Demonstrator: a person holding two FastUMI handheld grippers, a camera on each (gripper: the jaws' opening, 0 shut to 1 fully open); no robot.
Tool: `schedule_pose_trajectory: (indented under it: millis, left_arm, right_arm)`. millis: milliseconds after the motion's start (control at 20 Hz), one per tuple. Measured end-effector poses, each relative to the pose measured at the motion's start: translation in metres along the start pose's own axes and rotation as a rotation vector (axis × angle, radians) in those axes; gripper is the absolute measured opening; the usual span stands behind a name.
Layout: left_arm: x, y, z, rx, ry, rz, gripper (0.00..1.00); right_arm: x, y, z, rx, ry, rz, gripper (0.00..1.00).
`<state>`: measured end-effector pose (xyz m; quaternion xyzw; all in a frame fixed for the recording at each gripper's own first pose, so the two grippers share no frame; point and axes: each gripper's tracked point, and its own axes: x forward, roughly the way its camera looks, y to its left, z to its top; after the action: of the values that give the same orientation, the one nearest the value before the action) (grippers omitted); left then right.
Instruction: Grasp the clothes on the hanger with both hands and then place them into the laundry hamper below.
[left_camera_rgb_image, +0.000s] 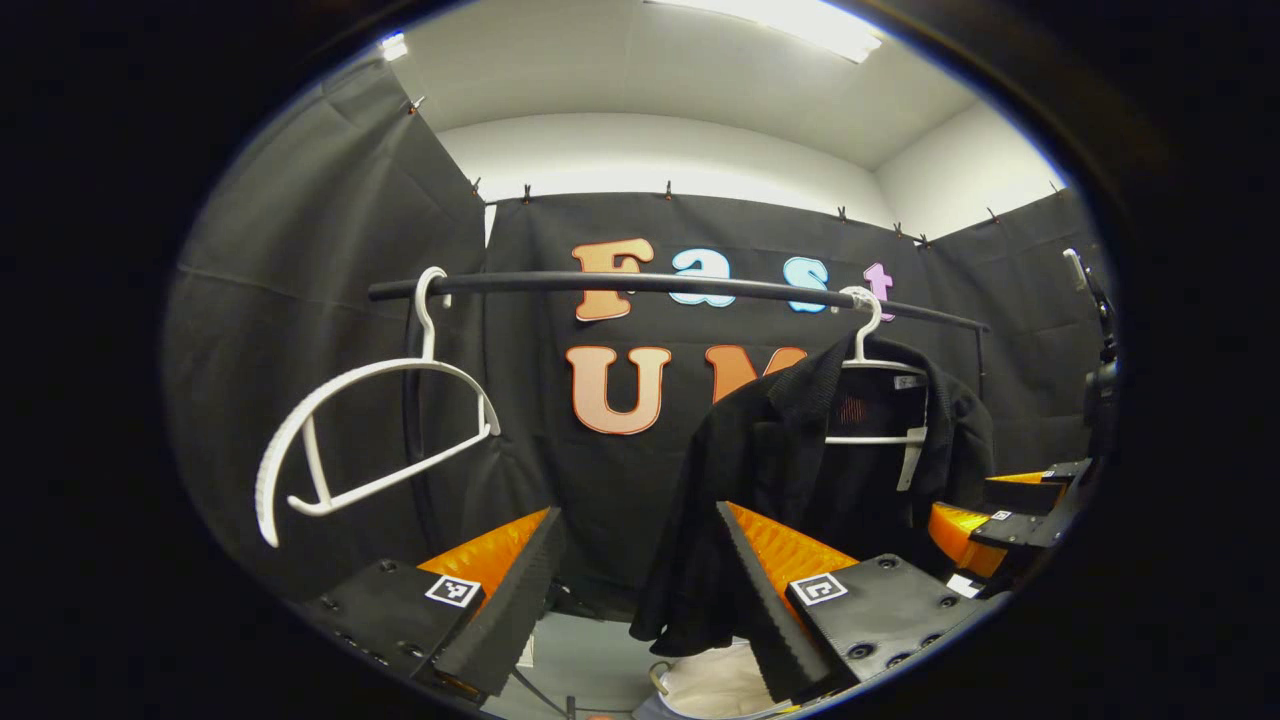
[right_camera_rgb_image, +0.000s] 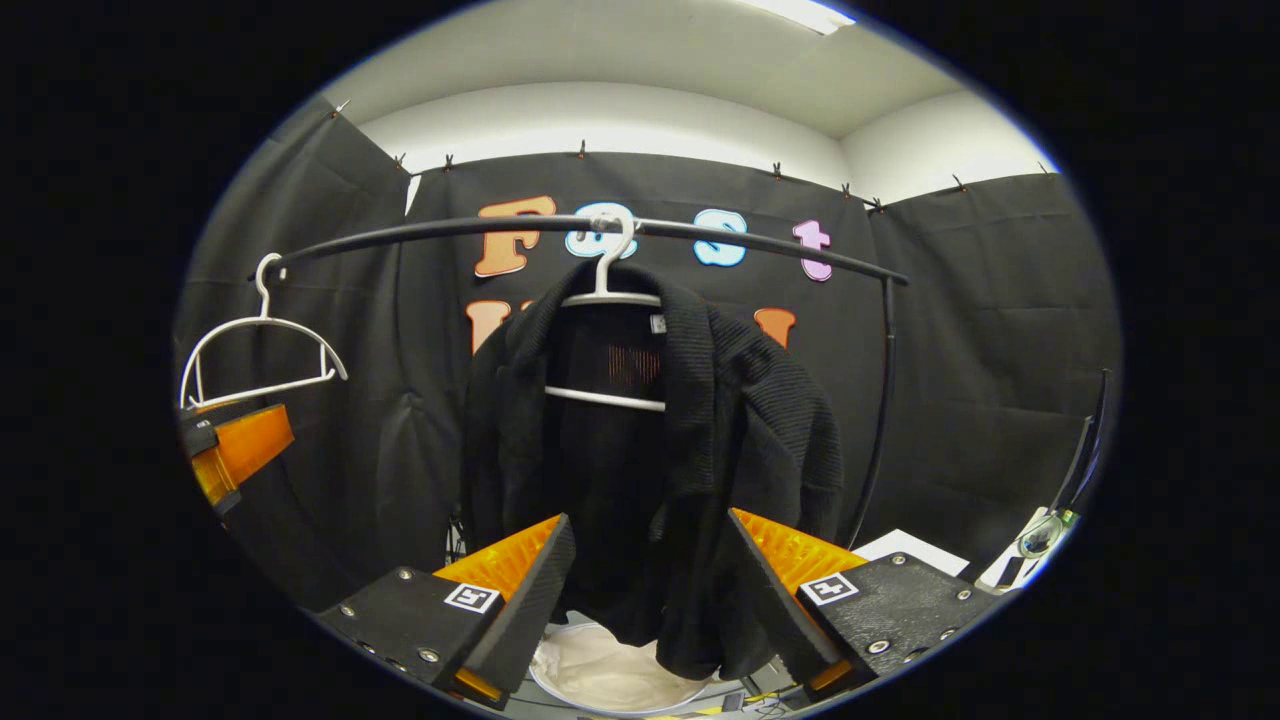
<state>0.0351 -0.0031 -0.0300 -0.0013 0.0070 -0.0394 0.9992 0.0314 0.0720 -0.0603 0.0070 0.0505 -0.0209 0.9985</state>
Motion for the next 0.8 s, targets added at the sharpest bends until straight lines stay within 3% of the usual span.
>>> schedule_pose_trajectory:
  millis: [300, 350, 600, 650, 700, 800]
  left_arm:
    - [0.024, 0.0, -0.021, 0.015, 0.027, -0.025, 1.0]
    - [0.027, -0.001, -0.024, 0.01, 0.032, -0.034, 0.96]
    - [0.046, -0.015, -0.04, 0.021, 0.053, -0.096, 1.0]
    - [0.051, -0.018, -0.042, 0.023, 0.055, -0.106, 0.93]
    - [0.054, -0.026, -0.045, 0.024, 0.059, -0.124, 1.0]
    - [0.063, -0.043, -0.049, 0.015, 0.063, -0.168, 1.0]
  right_arm:
    - [0.048, 0.0, -0.046, 0.027, 0.047, -0.107, 0.94]
    - [0.054, -0.003, -0.051, 0.028, 0.05, -0.138, 0.94]
    - [0.083, -0.032, -0.059, 0.017, 0.023, -0.309, 0.93]
    - [0.087, -0.037, -0.062, 0.014, 0.021, -0.335, 0.93]
    - [0.09, -0.041, -0.064, 0.015, 0.024, -0.349, 0.94]
    - [0.098, -0.049, -0.066, 0.023, 0.025, -0.368, 0.94]
